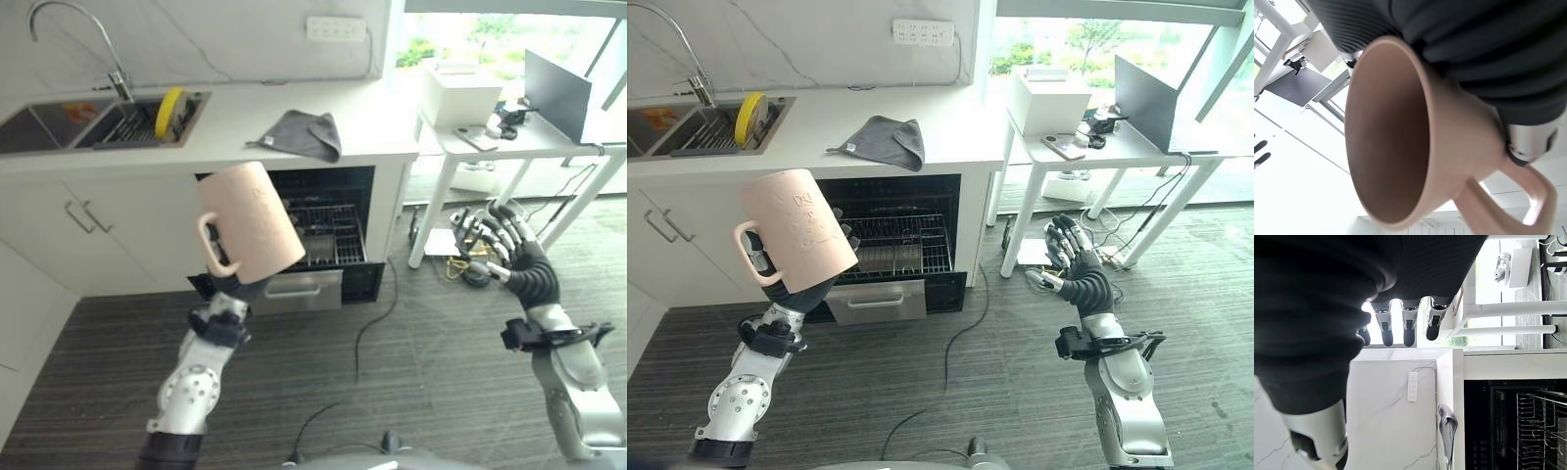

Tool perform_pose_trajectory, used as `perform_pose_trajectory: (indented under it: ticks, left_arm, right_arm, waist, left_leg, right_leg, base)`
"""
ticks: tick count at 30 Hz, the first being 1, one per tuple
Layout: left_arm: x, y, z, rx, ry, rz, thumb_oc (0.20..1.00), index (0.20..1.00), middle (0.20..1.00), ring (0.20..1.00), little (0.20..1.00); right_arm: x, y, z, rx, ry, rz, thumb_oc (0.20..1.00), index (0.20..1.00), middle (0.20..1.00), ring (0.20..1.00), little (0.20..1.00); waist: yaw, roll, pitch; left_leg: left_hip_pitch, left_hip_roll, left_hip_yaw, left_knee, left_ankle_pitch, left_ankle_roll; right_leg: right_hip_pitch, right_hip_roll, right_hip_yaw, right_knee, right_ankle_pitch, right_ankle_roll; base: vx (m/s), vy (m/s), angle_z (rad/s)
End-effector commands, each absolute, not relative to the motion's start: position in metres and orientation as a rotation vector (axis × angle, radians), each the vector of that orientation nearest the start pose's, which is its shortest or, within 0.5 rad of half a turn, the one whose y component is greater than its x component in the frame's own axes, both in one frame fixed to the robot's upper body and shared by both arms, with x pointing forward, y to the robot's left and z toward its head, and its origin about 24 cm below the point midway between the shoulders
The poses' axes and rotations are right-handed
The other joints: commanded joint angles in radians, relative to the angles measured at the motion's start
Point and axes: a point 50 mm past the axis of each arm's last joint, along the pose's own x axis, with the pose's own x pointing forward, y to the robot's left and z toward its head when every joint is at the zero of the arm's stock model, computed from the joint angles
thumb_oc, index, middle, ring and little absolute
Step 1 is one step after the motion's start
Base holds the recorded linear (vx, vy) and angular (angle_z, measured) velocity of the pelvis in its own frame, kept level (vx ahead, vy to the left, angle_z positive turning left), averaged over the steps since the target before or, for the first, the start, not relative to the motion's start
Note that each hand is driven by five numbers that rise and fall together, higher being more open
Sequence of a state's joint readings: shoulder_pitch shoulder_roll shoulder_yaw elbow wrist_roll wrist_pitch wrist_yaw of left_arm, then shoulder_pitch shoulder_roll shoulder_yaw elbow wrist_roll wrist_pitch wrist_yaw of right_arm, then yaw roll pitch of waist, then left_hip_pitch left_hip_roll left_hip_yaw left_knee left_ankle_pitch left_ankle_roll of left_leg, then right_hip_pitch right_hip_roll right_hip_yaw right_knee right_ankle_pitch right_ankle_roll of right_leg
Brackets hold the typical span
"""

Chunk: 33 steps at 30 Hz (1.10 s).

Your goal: Place the dishes in the dishwasher.

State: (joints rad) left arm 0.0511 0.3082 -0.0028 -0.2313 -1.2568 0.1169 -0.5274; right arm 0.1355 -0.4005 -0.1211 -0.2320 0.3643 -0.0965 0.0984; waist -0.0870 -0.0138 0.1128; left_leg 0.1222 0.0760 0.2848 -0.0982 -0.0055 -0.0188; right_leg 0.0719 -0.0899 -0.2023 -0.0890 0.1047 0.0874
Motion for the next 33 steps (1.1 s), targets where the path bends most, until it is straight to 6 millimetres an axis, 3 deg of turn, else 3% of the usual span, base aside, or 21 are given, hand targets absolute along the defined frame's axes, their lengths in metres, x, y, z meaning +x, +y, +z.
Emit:
perform_pose_trajectory:
  ticks: [1, 4, 6, 8, 10, 12, 13, 15, 18, 22, 23, 24, 25, 27, 29, 30, 31, 32, 33]
  left_arm:
    - [0.235, 0.169, 0.135, -0.883, -0.397, -0.775, 0.200, 0.200, 0.200, 0.200, 0.200]
    - [0.232, 0.170, 0.131, -0.897, -0.384, -0.769, 0.200, 0.200, 0.200, 0.200, 0.200]
    - [0.228, 0.169, 0.128, -0.902, -0.378, -0.769, 0.200, 0.200, 0.200, 0.200, 0.200]
    - [0.223, 0.170, 0.124, -0.929, -0.378, -0.763, 0.200, 0.200, 0.200, 0.200, 0.200]
    - [0.222, 0.168, 0.123, -0.940, -0.386, -0.754, 0.200, 0.200, 0.200, 0.200, 0.200]
    - [0.221, 0.168, 0.122, -0.944, -0.398, -0.761, 0.200, 0.200, 0.200, 0.200, 0.200]
    - [0.220, 0.168, 0.124, -0.948, -0.415, -0.771, 0.200, 0.200, 0.200, 0.200, 0.200]
    - [0.222, 0.169, 0.124, -0.970, -0.427, -0.766, 0.200, 0.200, 0.200, 0.200, 0.200]
    - [0.221, 0.169, 0.118, -0.985, -0.438, -0.757, 0.200, 0.200, 0.200, 0.200, 0.200]
    - [0.217, 0.173, 0.123, -0.993, -0.471, -0.749, 0.200, 0.200, 0.200, 0.200, 0.200]
    - [0.220, 0.173, 0.127, -0.988, -0.467, -0.753, 0.200, 0.200, 0.200, 0.200, 0.200]
    - [0.226, 0.171, 0.131, -0.991, -0.441, -0.791, 0.200, 0.200, 0.200, 0.200, 0.200]
    - [0.225, 0.167, 0.131, -0.947, -0.424, -0.821, 0.200, 0.200, 0.200, 0.200, 0.200]
    - [0.224, 0.164, 0.130, -0.942, -0.410, -0.842, 0.200, 0.200, 0.200, 0.200, 0.200]
    - [0.225, 0.164, 0.131, -0.929, -0.395, -0.847, 0.200, 0.200, 0.200, 0.200, 0.200]
    - [0.228, 0.165, 0.133, -0.907, -0.382, -0.834, 0.200, 0.200, 0.200, 0.200, 0.200]
    - [0.228, 0.165, 0.134, -0.906, -0.380, -0.834, 0.200, 0.200, 0.200, 0.200, 0.200]
    - [0.230, 0.164, 0.136, -0.898, -0.379, -0.841, 0.200, 0.200, 0.200, 0.200, 0.200]
    - [0.230, 0.163, 0.137, -0.890, -0.381, -0.846, 0.200, 0.200, 0.200, 0.200, 0.200]
  right_arm:
    - [0.231, -0.228, 0.134, -0.081, -0.411, 0.045, 1.000, 1.000, 1.000, 1.000, 1.000]
    - [0.231, -0.229, 0.134, -0.086, -0.406, 0.051, 1.000, 1.000, 1.000, 1.000, 1.000]
    - [0.230, -0.233, 0.135, -0.099, -0.401, 0.057, 1.000, 1.000, 1.000, 1.000, 1.000]
    - [0.228, -0.240, 0.137, -0.134, -0.395, 0.065, 1.000, 1.000, 1.000, 1.000, 1.000]
    - [0.228, -0.241, 0.137, -0.145, -0.397, 0.076, 1.000, 1.000, 1.000, 1.000, 1.000]
    - [0.229, -0.242, 0.136, -0.146, -0.404, 0.075, 1.000, 1.000, 1.000, 1.000, 1.000]
    - [0.231, -0.240, 0.137, -0.160, -0.410, 0.077, 1.000, 1.000, 1.000, 1.000, 1.000]
    - [0.231, -0.242, 0.140, -0.181, -0.414, 0.084, 1.000, 1.000, 1.000, 1.000, 1.000]
    - [0.231, -0.251, 0.145, -0.185, -0.408, 0.107, 1.000, 1.000, 1.000, 1.000, 1.000]
    - [0.231, -0.253, 0.151, -0.217, -0.402, 0.125, 1.000, 1.000, 1.000, 1.000, 1.000]
    - [0.232, -0.253, 0.153, -0.223, -0.406, 0.114, 1.000, 1.000, 1.000, 1.000, 1.000]
    - [0.226, -0.259, 0.152, -0.198, -0.408, 0.067, 1.000, 1.000, 1.000, 1.000, 1.000]
    - [0.222, -0.257, 0.148, -0.178, -0.397, 0.061, 1.000, 1.000, 1.000, 1.000, 1.000]
    - [0.222, -0.253, 0.145, -0.195, -0.389, 0.064, 1.000, 1.000, 1.000, 1.000, 1.000]
    - [0.223, -0.248, 0.142, -0.175, -0.390, 0.066, 1.000, 1.000, 1.000, 1.000, 1.000]
    - [0.228, -0.244, 0.137, -0.153, -0.370, 0.070, 1.000, 1.000, 1.000, 1.000, 1.000]
    - [0.227, -0.244, 0.136, -0.154, -0.365, 0.071, 1.000, 1.000, 1.000, 1.000, 1.000]
    - [0.225, -0.243, 0.135, -0.149, -0.358, 0.069, 1.000, 1.000, 1.000, 1.000, 1.000]
    - [0.225, -0.243, 0.135, -0.137, -0.362, 0.067, 1.000, 1.000, 1.000, 1.000, 1.000]
  waist:
    - [-0.018, -0.009, 0.015]
    - [-0.022, -0.005, 0.011]
    - [-0.030, -0.016, 0.018]
    - [-0.032, -0.020, 0.035]
    - [-0.031, -0.018, 0.045]
    - [-0.033, -0.016, 0.053]
    - [-0.034, -0.002, 0.055]
    - [-0.035, 0.026, 0.053]
    - [-0.033, 0.039, 0.047]
    - [-0.015, 0.035, 0.044]
    - [-0.011, 0.032, 0.051]
    - [0.008, 0.004, 0.053]
    - [0.024, -0.012, 0.052]
    - [0.040, -0.014, 0.054]
    - [0.060, -0.017, 0.050]
    - [0.064, -0.025, 0.049]
    - [0.062, -0.027, 0.049]
    - [0.057, -0.041, 0.053]
    - [0.057, -0.046, 0.056]
  left_leg:
    - [0.031, 0.018, -0.031, 0.011, -0.058, -0.011]
    - [0.047, 0.048, -0.020, 0.050, -0.053, -0.033]
    - [0.007, 0.086, 0.001, 0.223, -0.057, -0.055]
    - [-0.089, 0.117, -0.033, 0.479, -0.007, -0.085]
    - [-0.152, 0.124, -0.055, 0.551, 0.011, -0.092]
    - [-0.152, 0.138, -0.028, 0.463, 0.014, -0.088]
    - [-0.105, 0.152, 0.001, 0.277, 0.036, -0.088]
    - [-0.065, 0.180, -0.011, 0.016, 0.119, -0.120]
    - [-0.123, 0.251, -0.075, 0.011, 0.182, -0.163]
    - [-0.115, 0.234, -0.109, 0.011, 0.124, -0.159]
    - [-0.114, 0.227, -0.095, 0.013, 0.121, -0.166]
    - [-0.164, 0.171, -0.091, 0.092, 0.088, -0.140]
    - [-0.167, 0.138, -0.105, 0.108, 0.060, -0.111]
    - [-0.133, 0.117, -0.109, 0.095, 0.046, -0.085]
    - [-0.121, 0.103, -0.112, 0.101, 0.020, -0.063]
    - [-0.095, 0.090, -0.102, 0.086, 0.004, -0.043]
    - [-0.093, 0.086, -0.105, 0.085, 0.002, -0.041]
    - [-0.089, 0.072, -0.106, 0.088, -0.006, -0.038]
    - [-0.087, 0.069, -0.102, 0.090, -0.009, -0.039]
  right_leg:
    - [-0.006, -0.021, 0.078, 0.012, -0.066, 0.052]
    - [0.009, 0.003, 0.086, 0.019, -0.087, 0.024]
    - [0.008, 0.005, 0.091, 0.035, -0.095, -0.002]
    - [0.011, 0.018, 0.102, 0.045, -0.102, -0.037]
    - [0.027, 0.026, 0.113, 0.038, -0.103, -0.047]
    - [0.047, 0.021, 0.114, 0.012, -0.096, -0.039]
    - [0.048, 0.005, 0.097, 0.002, -0.102, -0.021]
    - [0.058, -0.008, 0.092, 0.002, -0.122, 0.001]
    - [0.098, -0.034, 0.102, 0.002, -0.151, 0.010]
    - [0.118, -0.106, 0.127, 0.002, -0.151, 0.061]
    - [0.113, -0.141, 0.120, 0.024, -0.151, 0.089]
    - [0.147, -0.200, 0.084, 0.041, -0.147, 0.137]
    - [0.116, -0.248, 0.048, 0.097, -0.106, 0.134]
    - [0.069, -0.287, 0.032, 0.187, -0.061, 0.124]
    - [0.062, -0.289, 0.005, 0.239, -0.062, 0.113]
    - [0.034, -0.205, 0.015, 0.270, -0.099, 0.108]
    - [0.031, -0.185, 0.019, 0.262, -0.111, 0.105]
    - [0.023, -0.136, 0.020, 0.205, -0.133, 0.097]
    - [0.022, -0.127, 0.010, 0.170, -0.130, 0.095]
  base:
    - [0.25, -0.382, 0.15]
    - [0.21, -0.330, 0.04]
    - [0.18, -0.375, 0.08]
    - [0.13, -0.290, 0.20]
    - [0.14, -0.091, 0.12]
    - [0.17, 0.143, -0.18]
    - [0.21, 0.374, -0.39]
    - [0.28, 0.492, -0.21]
    - [0.36, 0.554, 0.04]
    - [0.29, 0.601, -0.31]
    - [0.37, 0.946, -0.24]
    - [0.46, 1.019, 0.22]
    - [0.41, 0.788, 0.54]
    - [0.29, 0.439, 0.34]
    - [0.30, 0.334, 0.06]
    - [0.32, 0.280, 0.01]
    - [0.38, 0.214, 0.02]
    - [0.21, -0.001, 0.00]
    - [0.24, -0.104, 0.07]
